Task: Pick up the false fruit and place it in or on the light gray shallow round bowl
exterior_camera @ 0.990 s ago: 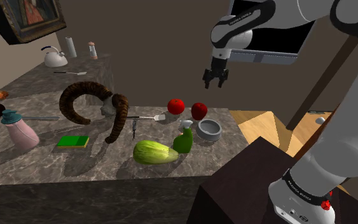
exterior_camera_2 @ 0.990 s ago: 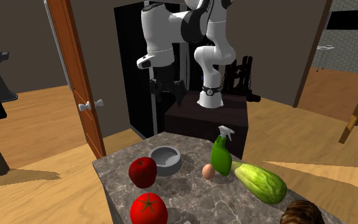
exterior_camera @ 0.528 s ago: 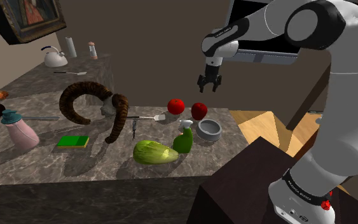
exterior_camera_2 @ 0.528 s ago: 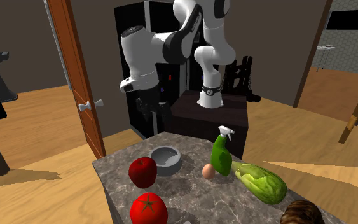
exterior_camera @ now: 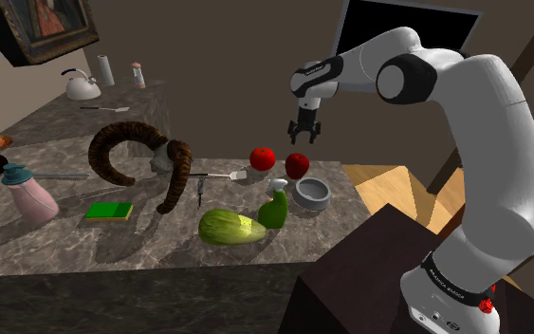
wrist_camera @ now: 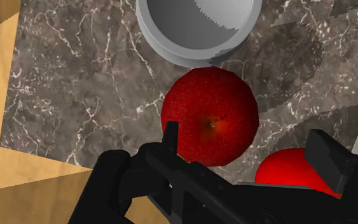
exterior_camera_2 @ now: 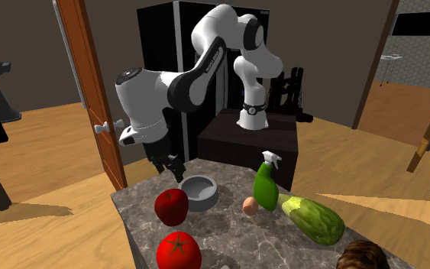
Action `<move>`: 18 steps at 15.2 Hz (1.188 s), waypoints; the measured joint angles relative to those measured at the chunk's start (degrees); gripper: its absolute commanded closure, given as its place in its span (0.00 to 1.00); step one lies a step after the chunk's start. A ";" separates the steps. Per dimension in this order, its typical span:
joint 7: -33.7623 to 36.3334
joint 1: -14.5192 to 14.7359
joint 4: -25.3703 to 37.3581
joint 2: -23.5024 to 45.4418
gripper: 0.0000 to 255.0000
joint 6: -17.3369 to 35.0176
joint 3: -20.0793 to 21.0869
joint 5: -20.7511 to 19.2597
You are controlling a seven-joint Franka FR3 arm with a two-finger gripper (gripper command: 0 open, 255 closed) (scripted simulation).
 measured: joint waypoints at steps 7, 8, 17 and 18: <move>0.19 -1.00 3.97 6.03 0.00 1.34 0.19 0.63; 0.21 -0.97 3.96 6.43 0.00 1.75 0.24 0.69; 0.11 -0.86 2.95 6.68 1.00 3.03 0.32 0.80; 0.11 -0.86 2.95 6.68 1.00 3.03 0.32 0.80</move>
